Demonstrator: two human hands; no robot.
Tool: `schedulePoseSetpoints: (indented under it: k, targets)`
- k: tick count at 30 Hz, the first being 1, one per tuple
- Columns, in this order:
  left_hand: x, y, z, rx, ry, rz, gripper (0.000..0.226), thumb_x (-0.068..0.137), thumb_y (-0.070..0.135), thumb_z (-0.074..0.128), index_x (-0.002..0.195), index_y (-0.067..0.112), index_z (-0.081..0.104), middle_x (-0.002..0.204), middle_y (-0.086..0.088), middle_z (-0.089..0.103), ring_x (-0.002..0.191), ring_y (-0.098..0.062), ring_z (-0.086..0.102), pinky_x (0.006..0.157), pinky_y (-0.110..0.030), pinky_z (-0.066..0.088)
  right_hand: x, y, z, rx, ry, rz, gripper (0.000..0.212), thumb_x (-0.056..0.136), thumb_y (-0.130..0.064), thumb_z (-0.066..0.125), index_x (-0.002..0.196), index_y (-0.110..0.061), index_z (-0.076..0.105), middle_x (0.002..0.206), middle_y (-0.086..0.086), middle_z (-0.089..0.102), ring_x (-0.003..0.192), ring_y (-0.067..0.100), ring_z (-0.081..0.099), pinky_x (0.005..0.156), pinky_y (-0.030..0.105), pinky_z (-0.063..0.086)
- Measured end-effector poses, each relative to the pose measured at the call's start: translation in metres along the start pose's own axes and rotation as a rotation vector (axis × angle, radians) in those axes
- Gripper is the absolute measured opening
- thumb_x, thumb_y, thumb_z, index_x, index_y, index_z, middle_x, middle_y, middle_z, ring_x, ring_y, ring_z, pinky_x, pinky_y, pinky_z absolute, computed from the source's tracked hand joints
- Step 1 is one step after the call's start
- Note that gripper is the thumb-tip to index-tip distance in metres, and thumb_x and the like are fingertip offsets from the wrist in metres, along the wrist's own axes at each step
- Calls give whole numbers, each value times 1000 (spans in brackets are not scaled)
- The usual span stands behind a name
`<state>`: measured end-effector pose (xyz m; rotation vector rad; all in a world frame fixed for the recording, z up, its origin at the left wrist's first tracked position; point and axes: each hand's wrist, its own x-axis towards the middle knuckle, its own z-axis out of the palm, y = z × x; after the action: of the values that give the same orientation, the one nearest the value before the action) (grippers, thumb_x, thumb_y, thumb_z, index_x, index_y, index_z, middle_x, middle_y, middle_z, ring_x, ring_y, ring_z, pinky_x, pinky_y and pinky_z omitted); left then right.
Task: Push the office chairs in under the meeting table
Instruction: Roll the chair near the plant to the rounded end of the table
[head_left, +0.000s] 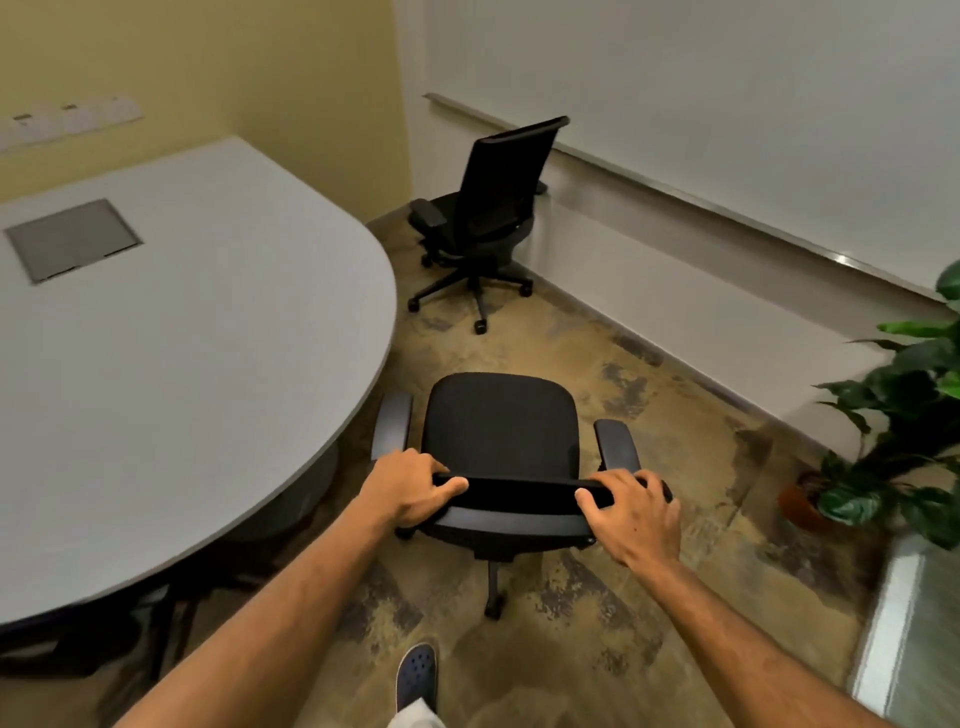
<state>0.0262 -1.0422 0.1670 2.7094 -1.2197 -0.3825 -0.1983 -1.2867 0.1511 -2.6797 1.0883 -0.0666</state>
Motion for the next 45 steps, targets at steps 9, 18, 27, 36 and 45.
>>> schedulePoseSetpoints:
  k: [9,18,27,36,45]
  targets:
    - [-47,1,2,-47,102,-196,69,84,76,39,122,31,74,109,8,77,94,-14,69,73,-29,50,25,-15,4,48,-17,-182,47,82,-68,38,110,-45,68,117,-24,65,119,13,47,87,47,39]
    - [-19,-1,2,-141,162,-431,60,81,65,43,120,32,75,112,8,76,97,-17,69,82,-36,54,138,-46,-2,21,-101,-508,38,84,-62,38,98,-42,68,110,-21,69,111,13,52,97,55,31]
    - [57,1,-8,-236,185,-607,61,83,66,41,116,28,76,103,5,76,88,-18,68,78,-35,53,284,-93,-3,18,-111,-821,39,85,-57,40,98,-37,71,105,-16,72,104,15,57,96,45,35]
    - [140,1,-26,-354,-31,-742,53,77,69,49,105,36,78,66,12,63,64,-11,59,65,-32,45,399,-115,3,32,-127,-1118,36,86,-53,49,99,-30,74,103,-11,74,102,15,63,109,52,30]
    - [212,68,-19,-319,18,-1200,71,72,81,49,127,41,68,117,3,73,104,-25,67,86,-40,50,510,-123,10,100,-164,-1380,36,85,-51,52,100,-26,74,101,-11,73,100,17,63,86,47,40]
